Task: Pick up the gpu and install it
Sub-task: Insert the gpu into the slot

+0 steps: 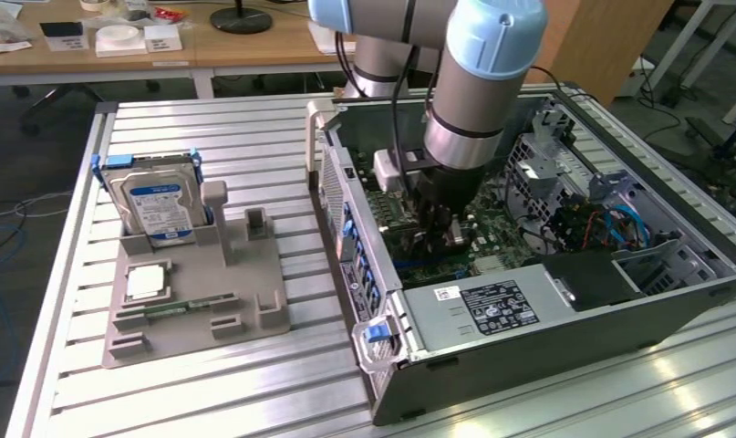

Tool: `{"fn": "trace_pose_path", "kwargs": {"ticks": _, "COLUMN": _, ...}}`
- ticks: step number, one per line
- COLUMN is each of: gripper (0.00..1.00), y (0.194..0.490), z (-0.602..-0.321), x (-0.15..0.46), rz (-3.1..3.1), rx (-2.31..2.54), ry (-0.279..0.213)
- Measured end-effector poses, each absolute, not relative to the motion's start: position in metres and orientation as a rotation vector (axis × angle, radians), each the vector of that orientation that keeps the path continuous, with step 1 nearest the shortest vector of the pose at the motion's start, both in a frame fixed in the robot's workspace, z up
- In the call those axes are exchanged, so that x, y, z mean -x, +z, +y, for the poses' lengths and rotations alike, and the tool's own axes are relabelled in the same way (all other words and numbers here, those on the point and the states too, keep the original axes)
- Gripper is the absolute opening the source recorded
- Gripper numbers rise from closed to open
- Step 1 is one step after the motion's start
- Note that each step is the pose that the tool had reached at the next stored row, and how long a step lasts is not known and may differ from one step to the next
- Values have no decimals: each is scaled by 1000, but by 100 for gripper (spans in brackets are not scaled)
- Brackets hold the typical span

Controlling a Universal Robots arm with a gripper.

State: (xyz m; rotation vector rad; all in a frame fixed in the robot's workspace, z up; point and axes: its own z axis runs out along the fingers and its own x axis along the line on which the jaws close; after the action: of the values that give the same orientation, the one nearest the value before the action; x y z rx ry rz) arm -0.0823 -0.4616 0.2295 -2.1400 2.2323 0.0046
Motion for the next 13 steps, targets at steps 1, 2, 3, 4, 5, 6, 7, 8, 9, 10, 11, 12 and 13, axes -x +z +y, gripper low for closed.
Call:
{"fn": "trace_pose_path", "kwargs": {"ticks": 1, "gripper": 28, "y": 229, "z": -462, "x": 82, "rz": 2232, "rx": 2140, "ry": 5}}
{"fn": "trace_pose_path", "kwargs": {"ticks": 2, "gripper": 28, "y": 228, "z": -462, "x": 82, "rz": 2232, "rx": 2140, "ry": 5}}
{"fn": "trace_pose_path", "kwargs": {"ticks": 3, "gripper": 28, "y": 228, "z": -462, "x": 82, "rz": 2232, "rx": 2140, "ry": 5}}
{"fn": "trace_pose_path", "kwargs": {"ticks": 4, "gripper": 28, "y": 228, "z": -462, "x": 82, "rz": 2232, "rx": 2140, "ry": 5}}
{"fn": "trace_pose_path", "kwargs": {"ticks": 5, "gripper": 28, "y": 228, "z": -462, "x": 82, "rz": 2232, "rx": 2140, "ry": 5}}
{"fn": "trace_pose_path", "kwargs": {"ticks": 6, "gripper": 28, "y": 228, "z": -462, "x": 82, "rz": 2232, "rx": 2140, "ry": 5}}
{"fn": "trace_pose_path", "kwargs": {"ticks": 7, "gripper": 28, "y": 228, "z": -462, "x": 82, "rz": 2232, "rx": 2140, "ry": 5}}
{"fn": "trace_pose_path", "kwargs": {"ticks": 8, "gripper": 28, "y": 228, "z": -462, "x": 82, "rz": 2232, "rx": 2140, "ry": 5}}
{"fn": "trace_pose_path", "kwargs": {"ticks": 9, "gripper": 28, "y": 228, "z": -462, "x": 82, "rz": 2232, "rx": 2140, "ry": 5}}
{"fn": "trace_pose_path", "kwargs": {"ticks": 10, "gripper": 28, "y": 228, "z": -462, "x": 82, "rz": 2232, "rx": 2140, "ry": 5}}
{"fn": "trace_pose_path", "kwargs": {"ticks": 11, "gripper": 28, "y": 227, "z": -462, "x": 82, "rz": 2232, "rx": 2140, "ry": 5}}
{"fn": "trace_pose_path", "kwargs": {"ticks": 12, "gripper": 28, "y": 226, "z": -462, "x": 82, "rz": 2232, "rx": 2140, "ry": 5}}
{"fn": "trace_pose_path", "kwargs": {"ticks": 13, "gripper": 28, "y": 224, "z": -462, "x": 83, "rz": 2232, "rx": 2140, "ry": 5}}
